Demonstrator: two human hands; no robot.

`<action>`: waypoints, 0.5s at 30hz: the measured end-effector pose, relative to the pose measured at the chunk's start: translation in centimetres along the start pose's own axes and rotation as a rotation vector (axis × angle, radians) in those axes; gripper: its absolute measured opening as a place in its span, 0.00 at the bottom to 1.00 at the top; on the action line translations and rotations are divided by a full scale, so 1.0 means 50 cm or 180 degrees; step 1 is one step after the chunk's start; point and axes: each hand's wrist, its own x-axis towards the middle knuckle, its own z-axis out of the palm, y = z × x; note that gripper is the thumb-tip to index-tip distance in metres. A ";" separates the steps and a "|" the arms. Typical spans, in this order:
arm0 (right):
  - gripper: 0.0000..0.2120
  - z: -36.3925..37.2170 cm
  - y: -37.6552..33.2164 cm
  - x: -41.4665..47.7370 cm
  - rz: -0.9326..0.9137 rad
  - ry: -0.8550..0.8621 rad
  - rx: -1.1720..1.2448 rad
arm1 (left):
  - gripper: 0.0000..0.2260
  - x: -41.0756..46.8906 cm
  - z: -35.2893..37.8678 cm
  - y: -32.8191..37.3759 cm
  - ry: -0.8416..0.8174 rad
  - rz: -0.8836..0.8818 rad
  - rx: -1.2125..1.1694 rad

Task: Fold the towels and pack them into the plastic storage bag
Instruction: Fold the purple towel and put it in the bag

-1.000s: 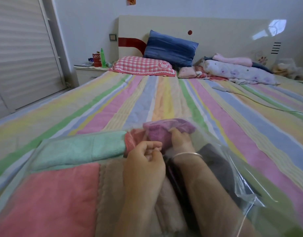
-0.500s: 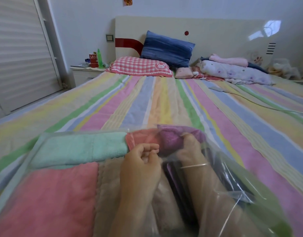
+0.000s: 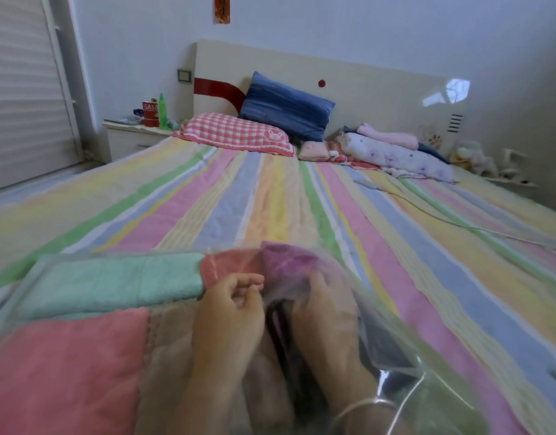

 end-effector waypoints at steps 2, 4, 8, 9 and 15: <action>0.15 0.016 0.001 0.014 -0.0496 -0.0206 -0.0125 | 0.11 -0.001 0.000 0.002 0.0004 0.0023 -0.0013; 0.18 0.028 0.002 0.050 -0.0643 -0.0434 -0.0101 | 0.11 0.002 0.001 -0.002 0.0002 0.0033 -0.0007; 0.33 0.041 -0.010 0.088 -0.0576 -0.1024 -0.0130 | 0.07 0.004 0.002 -0.009 0.0054 0.0051 -0.0195; 0.35 0.048 -0.010 0.093 -0.0564 -0.1022 -0.0152 | 0.07 0.005 0.002 -0.010 0.0056 0.0062 -0.0178; 0.21 0.065 -0.004 0.123 -0.0537 -0.1133 -0.0536 | 0.10 0.015 0.002 -0.021 0.0071 0.0096 0.0136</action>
